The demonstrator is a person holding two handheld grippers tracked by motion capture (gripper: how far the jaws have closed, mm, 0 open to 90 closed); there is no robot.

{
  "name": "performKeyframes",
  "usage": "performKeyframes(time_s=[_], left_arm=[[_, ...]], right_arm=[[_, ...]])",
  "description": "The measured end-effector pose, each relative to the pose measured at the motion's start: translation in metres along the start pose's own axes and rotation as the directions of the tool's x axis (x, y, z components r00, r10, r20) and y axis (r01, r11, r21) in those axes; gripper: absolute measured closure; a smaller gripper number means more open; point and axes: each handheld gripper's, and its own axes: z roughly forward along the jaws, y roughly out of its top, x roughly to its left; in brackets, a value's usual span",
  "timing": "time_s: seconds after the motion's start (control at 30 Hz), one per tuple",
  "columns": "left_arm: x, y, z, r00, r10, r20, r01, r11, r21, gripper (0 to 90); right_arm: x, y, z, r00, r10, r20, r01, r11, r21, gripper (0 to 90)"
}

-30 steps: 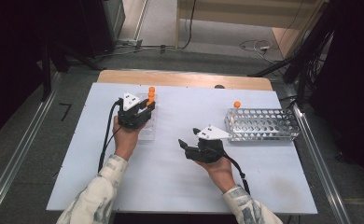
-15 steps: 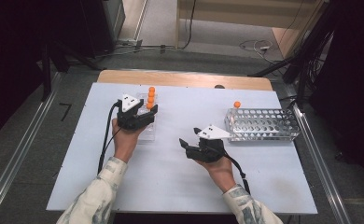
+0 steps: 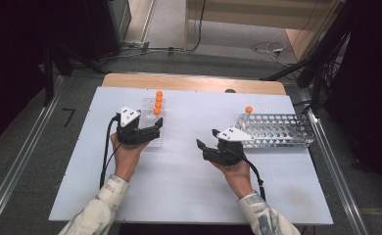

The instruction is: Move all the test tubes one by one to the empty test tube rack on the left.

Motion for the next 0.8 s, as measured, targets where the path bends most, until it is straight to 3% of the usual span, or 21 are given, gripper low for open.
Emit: performKeyframes(time_s=[0.2,0.5,0.8], left_arm=[[0.002,-0.007,-0.007,0.9999,-0.009,0.005,0.009,1.0000,-0.003,15.2],[0.001,-0.008,-0.020,0.9997,-0.006,0.025,0.007,0.9994,-0.034,15.2],[-0.006,-0.009,-0.024,0.9985,0.044,0.032,-0.042,0.9980,-0.047,15.5]], right_arm=[[-0.013,0.004,-0.009,0.9987,0.013,0.049,-0.012,1.000,-0.025,31.2],[-0.043,0.009,-0.024,0.9907,0.074,0.114,-0.067,0.996,-0.064,31.4],[-0.057,0.009,-0.029,0.9834,0.097,0.154,-0.086,0.994,-0.074,31.6]])
